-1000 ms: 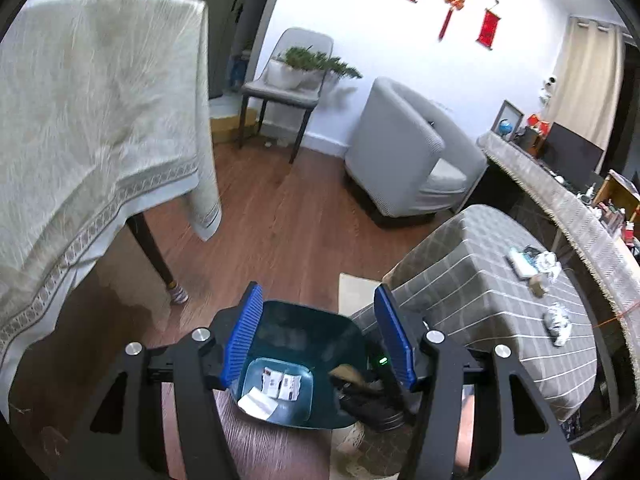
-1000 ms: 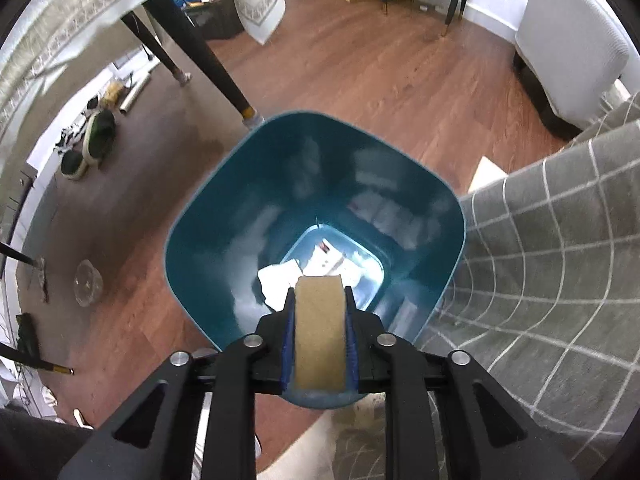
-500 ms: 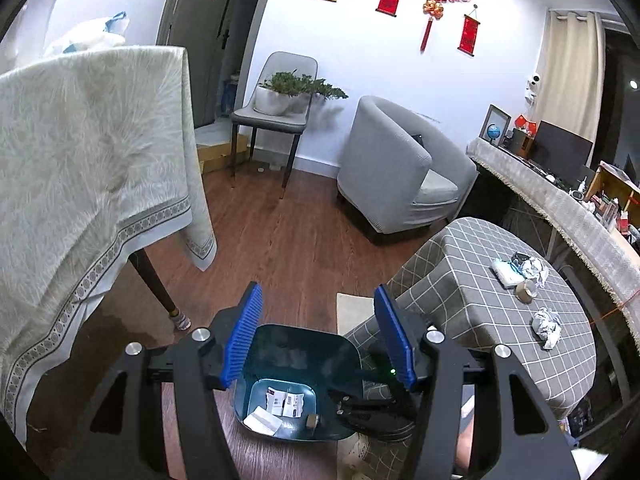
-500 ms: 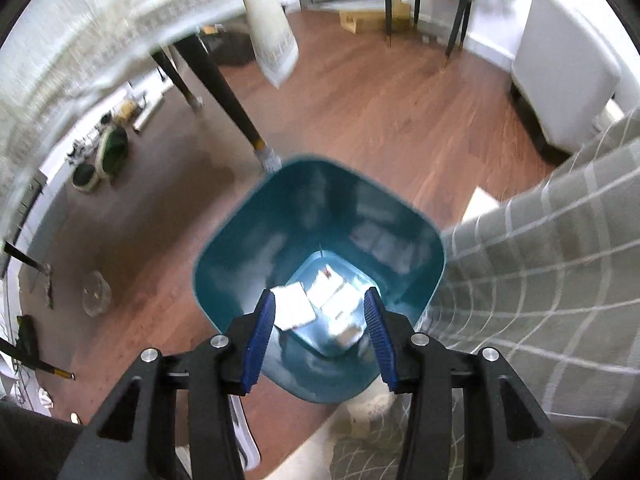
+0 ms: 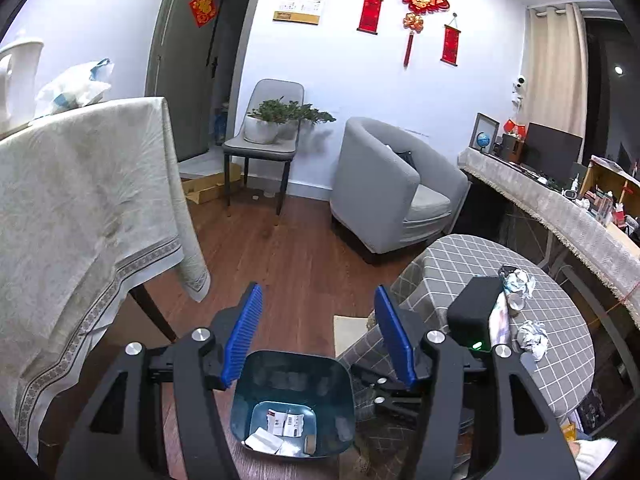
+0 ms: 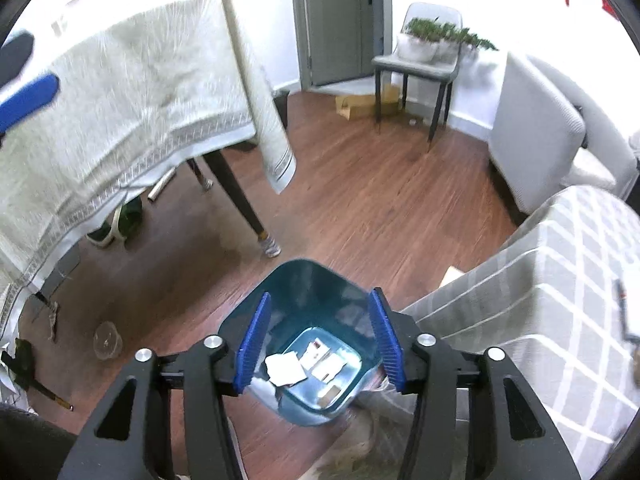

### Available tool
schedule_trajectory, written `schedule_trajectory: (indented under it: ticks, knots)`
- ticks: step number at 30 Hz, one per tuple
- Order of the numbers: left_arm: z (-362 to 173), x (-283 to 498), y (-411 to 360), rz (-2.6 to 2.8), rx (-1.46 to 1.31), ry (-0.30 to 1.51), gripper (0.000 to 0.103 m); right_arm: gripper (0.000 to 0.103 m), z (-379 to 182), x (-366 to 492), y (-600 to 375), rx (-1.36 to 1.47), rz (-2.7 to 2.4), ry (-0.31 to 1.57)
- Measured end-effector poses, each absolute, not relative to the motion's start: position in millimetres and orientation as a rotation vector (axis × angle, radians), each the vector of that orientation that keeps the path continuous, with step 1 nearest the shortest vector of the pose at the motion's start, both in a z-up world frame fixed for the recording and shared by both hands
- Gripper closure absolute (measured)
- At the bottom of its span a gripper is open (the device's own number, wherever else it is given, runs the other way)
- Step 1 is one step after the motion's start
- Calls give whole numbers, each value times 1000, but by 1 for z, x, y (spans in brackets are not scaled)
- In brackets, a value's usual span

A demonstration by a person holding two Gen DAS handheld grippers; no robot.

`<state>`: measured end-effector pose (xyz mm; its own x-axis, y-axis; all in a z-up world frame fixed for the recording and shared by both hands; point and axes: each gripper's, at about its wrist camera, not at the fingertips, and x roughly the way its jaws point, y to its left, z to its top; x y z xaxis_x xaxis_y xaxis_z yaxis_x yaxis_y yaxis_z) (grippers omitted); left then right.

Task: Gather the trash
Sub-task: 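Move both tools back toward the table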

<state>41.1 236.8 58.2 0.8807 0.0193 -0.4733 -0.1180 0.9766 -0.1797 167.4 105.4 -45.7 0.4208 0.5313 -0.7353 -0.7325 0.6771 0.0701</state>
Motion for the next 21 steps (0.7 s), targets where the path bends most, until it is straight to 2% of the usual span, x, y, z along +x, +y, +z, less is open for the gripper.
schedule_trajectory:
  ticks: [9,16,21]
  knots:
    - [54,58,203,19,-188,505,36,44,-14,179,50,-245,754,741]
    - [49,74,174,-61,-208,502,26,40,-3,188,3,-224,684,699]
    - [45,88,146,-99,-195,509,20,31,9,196,-37,-177,625,667]
